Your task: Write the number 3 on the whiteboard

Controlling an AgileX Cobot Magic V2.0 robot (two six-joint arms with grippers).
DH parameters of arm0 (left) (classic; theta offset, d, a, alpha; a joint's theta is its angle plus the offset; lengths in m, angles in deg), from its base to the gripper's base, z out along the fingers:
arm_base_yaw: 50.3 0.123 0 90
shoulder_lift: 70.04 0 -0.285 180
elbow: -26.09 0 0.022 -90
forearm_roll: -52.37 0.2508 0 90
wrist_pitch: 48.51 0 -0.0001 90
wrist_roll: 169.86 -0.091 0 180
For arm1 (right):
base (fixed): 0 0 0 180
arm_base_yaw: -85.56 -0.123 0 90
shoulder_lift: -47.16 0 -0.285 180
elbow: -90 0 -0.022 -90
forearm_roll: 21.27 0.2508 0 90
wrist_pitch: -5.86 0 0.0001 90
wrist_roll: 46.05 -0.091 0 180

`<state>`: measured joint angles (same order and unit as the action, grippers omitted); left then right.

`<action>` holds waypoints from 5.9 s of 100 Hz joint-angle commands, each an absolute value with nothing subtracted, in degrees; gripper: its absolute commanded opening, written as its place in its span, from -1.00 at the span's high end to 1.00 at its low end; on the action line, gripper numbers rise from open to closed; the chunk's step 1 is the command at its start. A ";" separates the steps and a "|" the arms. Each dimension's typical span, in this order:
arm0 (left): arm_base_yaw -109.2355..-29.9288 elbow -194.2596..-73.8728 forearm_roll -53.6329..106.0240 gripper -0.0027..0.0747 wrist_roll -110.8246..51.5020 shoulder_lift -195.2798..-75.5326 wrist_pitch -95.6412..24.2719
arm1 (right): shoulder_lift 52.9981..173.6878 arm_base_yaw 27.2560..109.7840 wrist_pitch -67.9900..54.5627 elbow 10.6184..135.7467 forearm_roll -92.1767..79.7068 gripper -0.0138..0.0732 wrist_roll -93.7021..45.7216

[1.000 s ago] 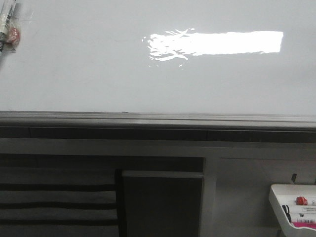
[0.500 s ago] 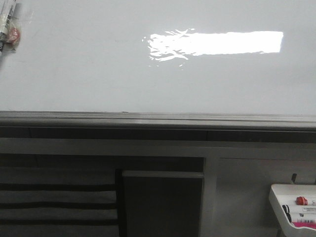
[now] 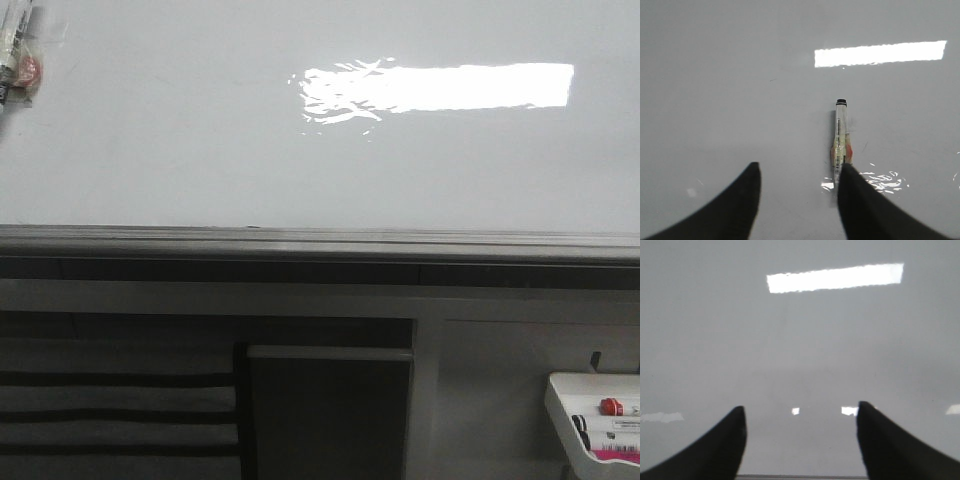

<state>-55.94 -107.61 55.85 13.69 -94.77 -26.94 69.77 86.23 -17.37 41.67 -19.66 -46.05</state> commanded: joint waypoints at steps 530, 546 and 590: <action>-93.27 -139.84 24.69 0.78 -43.67 -142.80 5.37 | 128.10 49.50 -53.07 83.34 21.54 0.74 15.95; -93.27 -139.84 25.48 0.63 -43.93 -142.80 3.48 | 128.10 49.50 -53.07 83.34 21.54 0.79 15.95; -93.27 -139.84 26.07 -0.21 -43.93 -142.80 2.17 | 123.90 49.85 -52.22 83.34 12.16 0.80 8.62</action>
<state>-92.74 -137.91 28.33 -43.88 -144.07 4.76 127.59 49.48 -53.71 81.43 14.73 12.73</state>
